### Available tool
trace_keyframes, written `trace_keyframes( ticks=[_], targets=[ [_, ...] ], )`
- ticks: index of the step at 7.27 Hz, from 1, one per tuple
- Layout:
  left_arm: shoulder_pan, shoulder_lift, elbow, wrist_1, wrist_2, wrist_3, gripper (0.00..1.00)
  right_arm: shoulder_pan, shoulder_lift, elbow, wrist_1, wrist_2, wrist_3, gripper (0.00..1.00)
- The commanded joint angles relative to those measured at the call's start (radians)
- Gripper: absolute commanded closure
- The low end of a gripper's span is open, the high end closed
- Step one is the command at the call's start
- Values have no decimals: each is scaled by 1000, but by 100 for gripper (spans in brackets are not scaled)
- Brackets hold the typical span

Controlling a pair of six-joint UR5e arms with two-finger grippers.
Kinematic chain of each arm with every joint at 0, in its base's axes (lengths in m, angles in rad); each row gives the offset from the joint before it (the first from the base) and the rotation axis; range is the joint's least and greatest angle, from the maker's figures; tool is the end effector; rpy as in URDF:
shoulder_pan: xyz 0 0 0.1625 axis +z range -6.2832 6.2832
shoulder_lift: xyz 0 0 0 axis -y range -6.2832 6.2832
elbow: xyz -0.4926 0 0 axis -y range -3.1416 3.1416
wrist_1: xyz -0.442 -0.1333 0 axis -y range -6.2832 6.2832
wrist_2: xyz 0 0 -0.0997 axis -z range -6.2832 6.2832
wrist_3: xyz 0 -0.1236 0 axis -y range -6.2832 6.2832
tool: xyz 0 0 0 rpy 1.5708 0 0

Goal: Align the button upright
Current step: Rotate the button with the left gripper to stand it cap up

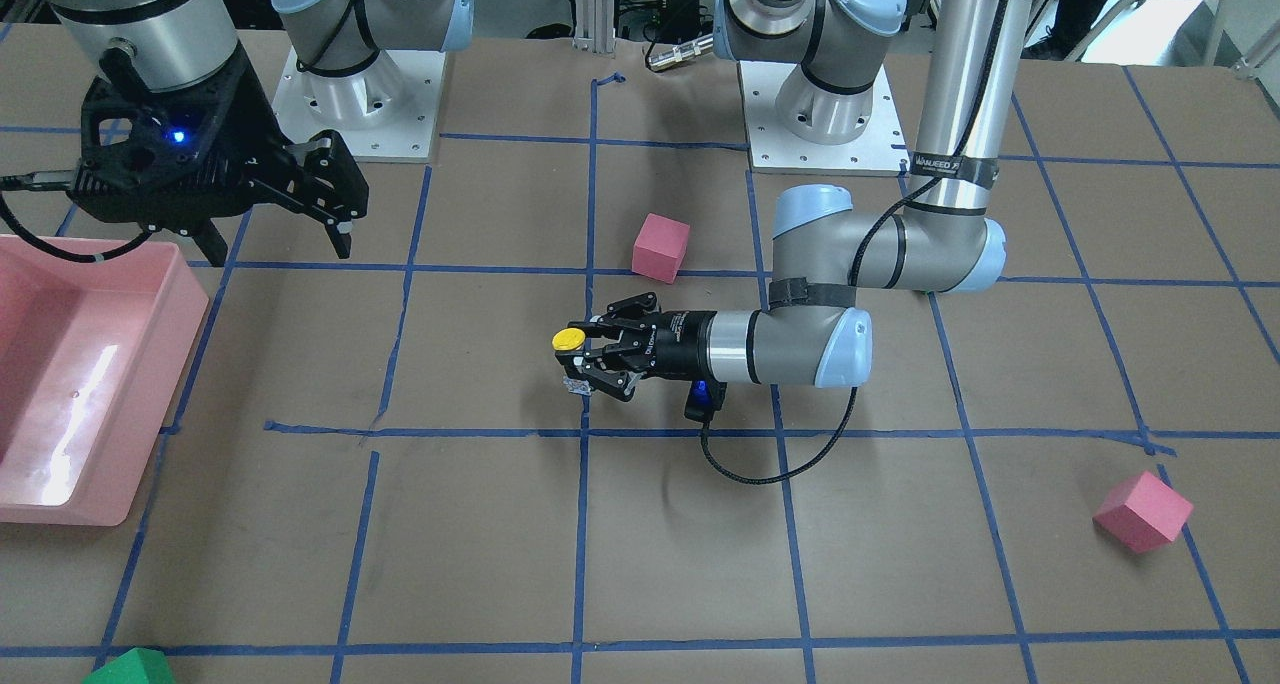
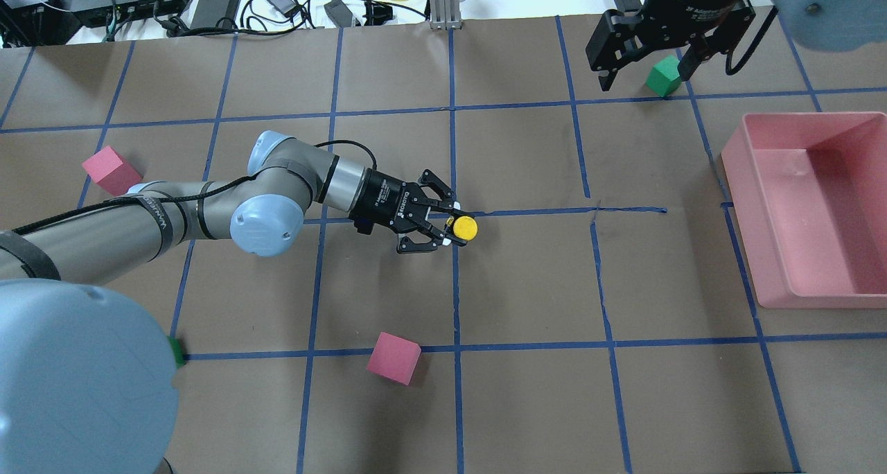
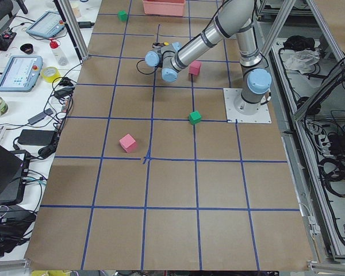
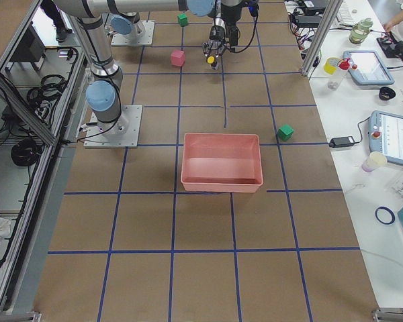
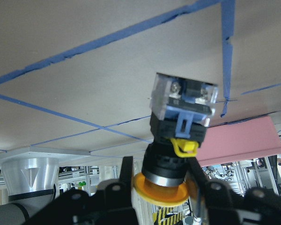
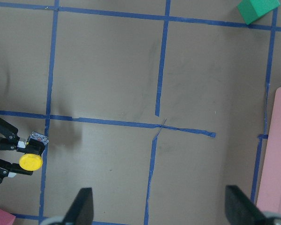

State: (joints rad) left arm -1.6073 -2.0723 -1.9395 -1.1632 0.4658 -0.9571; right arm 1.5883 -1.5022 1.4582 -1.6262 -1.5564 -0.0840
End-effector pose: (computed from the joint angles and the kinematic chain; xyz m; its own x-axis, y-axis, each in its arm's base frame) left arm -0.2650 -0.5769 0.1624 -0.2936 -0.9511 0.0956 -0.3600 0.2027 0.9107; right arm 0.1453 -0.5844 0.5603 -0.9947 -0.1023 -0.0059 -0.1012 0.9898 -0.1001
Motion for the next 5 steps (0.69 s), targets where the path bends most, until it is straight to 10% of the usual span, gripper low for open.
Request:
trace_keyframes(
  ticks=[1,5],
  targets=[
    [18,-21,-1,-58,-18,-37,100,7,-1,1,0,3,3,0],
    [26,-55,-1,-87,-81,-63,98,7,8,2,2,9,1,0]
  ],
)
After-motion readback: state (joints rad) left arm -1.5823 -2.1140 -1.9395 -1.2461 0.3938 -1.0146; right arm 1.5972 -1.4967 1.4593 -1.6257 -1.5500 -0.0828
